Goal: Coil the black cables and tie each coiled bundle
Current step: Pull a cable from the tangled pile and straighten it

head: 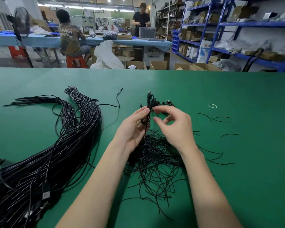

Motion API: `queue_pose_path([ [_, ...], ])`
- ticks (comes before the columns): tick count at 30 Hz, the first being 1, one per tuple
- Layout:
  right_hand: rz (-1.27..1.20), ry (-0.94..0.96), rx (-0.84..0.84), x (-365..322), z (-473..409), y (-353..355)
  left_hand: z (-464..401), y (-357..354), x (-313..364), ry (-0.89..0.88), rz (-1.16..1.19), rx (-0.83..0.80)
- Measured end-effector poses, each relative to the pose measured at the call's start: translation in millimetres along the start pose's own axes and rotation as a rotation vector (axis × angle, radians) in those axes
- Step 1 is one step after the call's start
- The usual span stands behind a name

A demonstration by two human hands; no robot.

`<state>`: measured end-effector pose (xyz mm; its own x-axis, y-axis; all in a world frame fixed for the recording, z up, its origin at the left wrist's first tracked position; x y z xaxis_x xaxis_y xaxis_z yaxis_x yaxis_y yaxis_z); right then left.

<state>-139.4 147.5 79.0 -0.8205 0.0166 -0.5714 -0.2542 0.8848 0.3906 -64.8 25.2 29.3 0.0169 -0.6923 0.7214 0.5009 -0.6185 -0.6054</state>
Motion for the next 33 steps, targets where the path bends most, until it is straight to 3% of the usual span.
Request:
queue_pose_path([
  [3, 0.11, 0.075, 0.016, -7, 1, 2, 0, 0, -2, 0.036, 0.042, -0.023],
  [8, 0.033, 0.06, 0.118, -9, 2, 6, -1, -1, -5, 0.039, 0.034, -0.043],
  [10, -0.18, -0.265, 0.196, 15, 6, -2, -1, -5, -5, 0.006, 0.026, -0.056],
  [12, -0.714, -0.739, 0.243, 31, 23, -28, 0, -9, -3, -0.035, 0.008, -0.076],
  [14, -1.005, -0.942, 0.196, 29, 33, -46, 2, -8, 0, -0.061, -0.006, -0.071],
  [16, -0.807, -0.808, 0.104, 27, 26, -38, 2, -5, 2, -0.059, -0.005, -0.044],
  [20, -0.068, -0.104, 0.046, 1, -2, 5, 1, -3, 2, -0.014, 0.077, -0.026],
  [23, 0.142, 0.108, -0.011, -11, -3, 10, 2, -3, 1, 0.002, 0.104, -0.03],
  [28, 0.059, 0.164, 0.15, -21, -1, 12, 4, -6, 0, 0.015, 0.156, -0.057],
  [30, -0.009, 0.082, 0.2, -18, -2, 8, 4, -8, 2, -0.006, 0.161, -0.08],
  [32, -0.241, -0.255, 0.207, 4, 0, -2, 5, -9, 4, -0.05, 0.124, -0.077],
  [33, -0.505, -0.514, 0.205, 17, 8, -15, 5, -9, 4, -0.071, 0.099, -0.07],
])
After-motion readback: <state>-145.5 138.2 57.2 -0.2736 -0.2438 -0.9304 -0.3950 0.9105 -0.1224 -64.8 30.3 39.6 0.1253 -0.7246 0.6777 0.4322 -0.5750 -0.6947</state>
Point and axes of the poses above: each hand's wrist, its own z-axis away from the middle knuckle, its own y-axis out of the back of the hand, x = y × z, the point moved 8 cm from there along -z, towards the middle knuckle, and after that the axes turned 12 degrees about y, right-handed, at the moved point
